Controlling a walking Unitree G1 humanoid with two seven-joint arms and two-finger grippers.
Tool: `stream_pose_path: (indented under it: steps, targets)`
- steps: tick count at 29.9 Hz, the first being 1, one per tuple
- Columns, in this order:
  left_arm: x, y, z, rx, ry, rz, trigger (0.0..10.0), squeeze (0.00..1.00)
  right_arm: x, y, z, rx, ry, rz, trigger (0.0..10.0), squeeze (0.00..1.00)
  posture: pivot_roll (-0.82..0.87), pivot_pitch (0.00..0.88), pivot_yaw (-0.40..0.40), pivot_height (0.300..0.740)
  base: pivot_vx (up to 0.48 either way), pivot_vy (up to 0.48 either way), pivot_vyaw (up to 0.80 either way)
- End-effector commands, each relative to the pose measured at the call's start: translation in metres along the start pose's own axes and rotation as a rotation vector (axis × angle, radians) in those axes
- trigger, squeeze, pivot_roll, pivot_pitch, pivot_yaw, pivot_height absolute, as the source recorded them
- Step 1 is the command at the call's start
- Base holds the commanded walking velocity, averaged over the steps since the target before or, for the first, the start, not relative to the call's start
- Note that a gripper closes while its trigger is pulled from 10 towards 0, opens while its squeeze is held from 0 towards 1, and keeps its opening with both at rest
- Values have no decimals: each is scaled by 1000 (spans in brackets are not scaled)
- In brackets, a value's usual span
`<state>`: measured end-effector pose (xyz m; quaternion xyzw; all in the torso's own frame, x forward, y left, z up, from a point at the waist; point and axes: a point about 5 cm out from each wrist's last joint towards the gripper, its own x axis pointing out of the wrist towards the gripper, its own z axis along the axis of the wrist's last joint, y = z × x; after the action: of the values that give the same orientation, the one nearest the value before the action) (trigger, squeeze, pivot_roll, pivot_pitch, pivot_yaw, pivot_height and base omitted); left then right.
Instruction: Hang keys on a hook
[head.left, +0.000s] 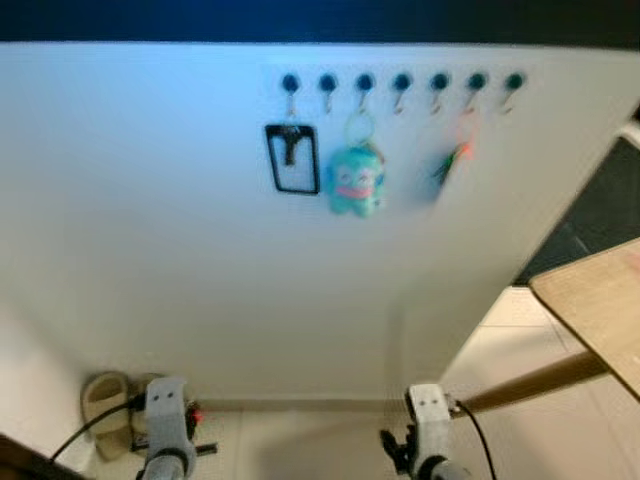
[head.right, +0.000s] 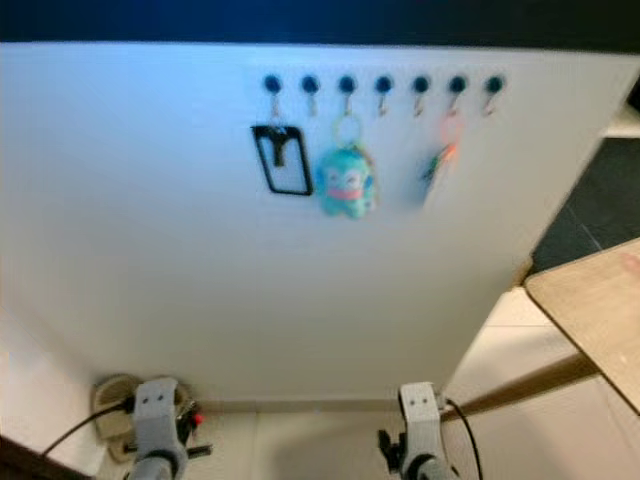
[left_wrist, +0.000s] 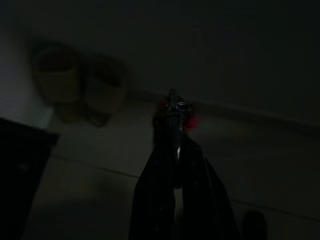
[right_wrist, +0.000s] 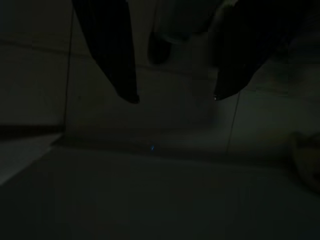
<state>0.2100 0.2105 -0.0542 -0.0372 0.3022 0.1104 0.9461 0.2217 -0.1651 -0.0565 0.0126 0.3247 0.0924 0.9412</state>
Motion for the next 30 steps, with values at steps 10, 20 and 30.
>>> stream_pose_path:
  steps: [10,20,30]
  targets:
    - [-2,7,-2,-32,-3,37,10000,0,-2,1,-7,8,22,0,10000,0,52,78,-22,740,0,-48,0]
    - [-1,10,-1,-61,-9,85,10000,0,-2,1,-7,7,22,1,10000,0,53,76,-22,740,0,-273,0]
    - [0,10,0,-48,-4,99,10000,0,-1,2,-5,-19,18,12,10000,0,54,81,-21,740,0,0,0]
